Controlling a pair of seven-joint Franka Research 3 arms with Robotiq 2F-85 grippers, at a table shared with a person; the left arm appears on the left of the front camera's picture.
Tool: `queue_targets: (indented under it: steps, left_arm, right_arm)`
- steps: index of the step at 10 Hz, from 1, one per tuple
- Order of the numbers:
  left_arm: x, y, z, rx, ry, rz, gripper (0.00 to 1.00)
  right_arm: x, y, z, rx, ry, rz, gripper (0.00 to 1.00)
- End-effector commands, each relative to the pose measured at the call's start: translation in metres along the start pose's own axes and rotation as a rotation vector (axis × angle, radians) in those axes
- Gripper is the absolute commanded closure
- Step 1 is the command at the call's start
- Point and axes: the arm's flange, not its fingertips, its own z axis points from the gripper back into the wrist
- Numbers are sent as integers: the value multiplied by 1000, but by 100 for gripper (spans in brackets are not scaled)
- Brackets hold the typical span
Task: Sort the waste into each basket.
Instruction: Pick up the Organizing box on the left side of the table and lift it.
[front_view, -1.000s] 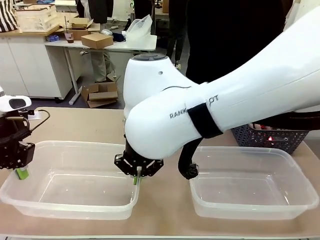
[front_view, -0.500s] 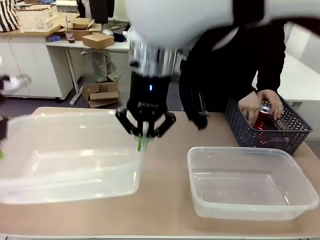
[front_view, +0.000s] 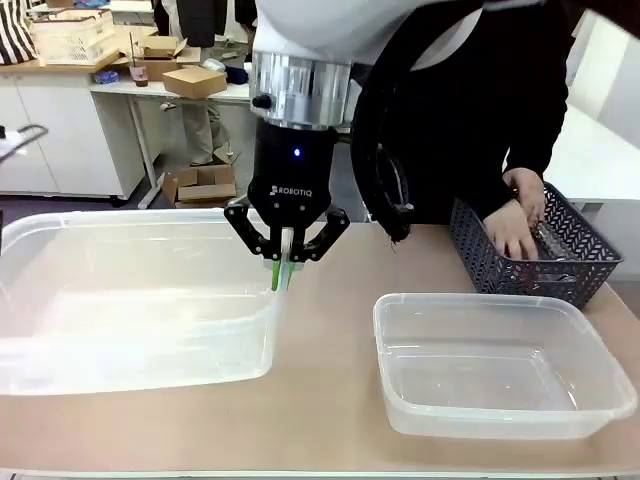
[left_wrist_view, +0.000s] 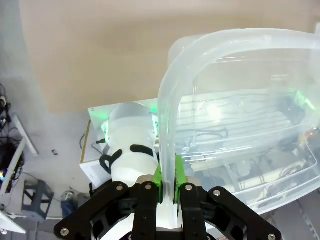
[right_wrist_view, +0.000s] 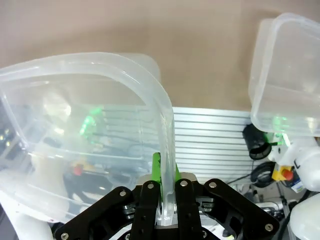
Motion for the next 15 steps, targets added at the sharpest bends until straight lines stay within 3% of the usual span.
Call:
queue_targets:
  steps: [1, 2, 3, 4, 6, 9, 11, 12, 15]
  left_arm:
    - [0, -1, 10, -2, -5, -1, 93]
    - [10, -22, 10, -11, -14, -65, 93]
    - [34, -45, 17, -37, -71, -69, 93]
    - [62, -73, 24, -73, -112, -75, 93]
    - [115, -115, 21, -114, -165, -67, 93]
    - [182, -163, 11, -192, -87, -30, 93]
    - [190, -168, 3, -191, -67, -7, 93]
    - [185, -166, -4, -178, -78, 7, 93]
    - [163, -161, -10, -131, -115, 45, 93]
  right_arm:
    - [0, 1, 5, 8, -7, 1, 95]
    - [8, -18, 10, 44, 10, -8, 95]
    - [13, -47, 27, 66, -14, 39, 95]
    - [17, -87, 51, 78, -72, -23, 95]
    - [20, -160, 74, -13, -103, -66, 95]
    - [39, -247, 56, 26, -96, -39, 95]
    - [61, -281, 34, 45, -135, -75, 95]
    - [76, -294, 23, 123, -178, -96, 95]
    - [95, -301, 15, 220, -217, -134, 95]
